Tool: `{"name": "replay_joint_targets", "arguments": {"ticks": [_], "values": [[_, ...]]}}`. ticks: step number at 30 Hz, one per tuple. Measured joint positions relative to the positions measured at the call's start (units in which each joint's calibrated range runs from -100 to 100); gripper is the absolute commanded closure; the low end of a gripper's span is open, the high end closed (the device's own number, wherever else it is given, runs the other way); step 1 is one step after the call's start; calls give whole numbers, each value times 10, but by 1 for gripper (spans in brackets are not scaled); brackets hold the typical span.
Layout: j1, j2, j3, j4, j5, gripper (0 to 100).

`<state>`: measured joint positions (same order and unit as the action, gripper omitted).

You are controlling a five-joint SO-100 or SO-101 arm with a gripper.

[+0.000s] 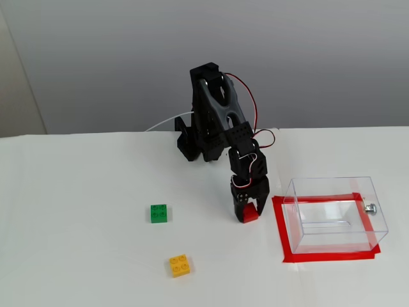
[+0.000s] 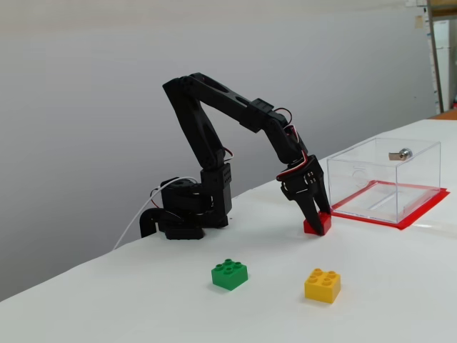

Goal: Pick the red lego brick and place it into the transparent box

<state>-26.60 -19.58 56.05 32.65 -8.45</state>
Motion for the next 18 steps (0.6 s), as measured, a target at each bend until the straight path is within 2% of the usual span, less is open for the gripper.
{"name": "replay_joint_targets", "arguments": {"ticks": [10,18], "values": [[1,0,-11,17,1,89],[6,0,-159,162,24,89]]}}
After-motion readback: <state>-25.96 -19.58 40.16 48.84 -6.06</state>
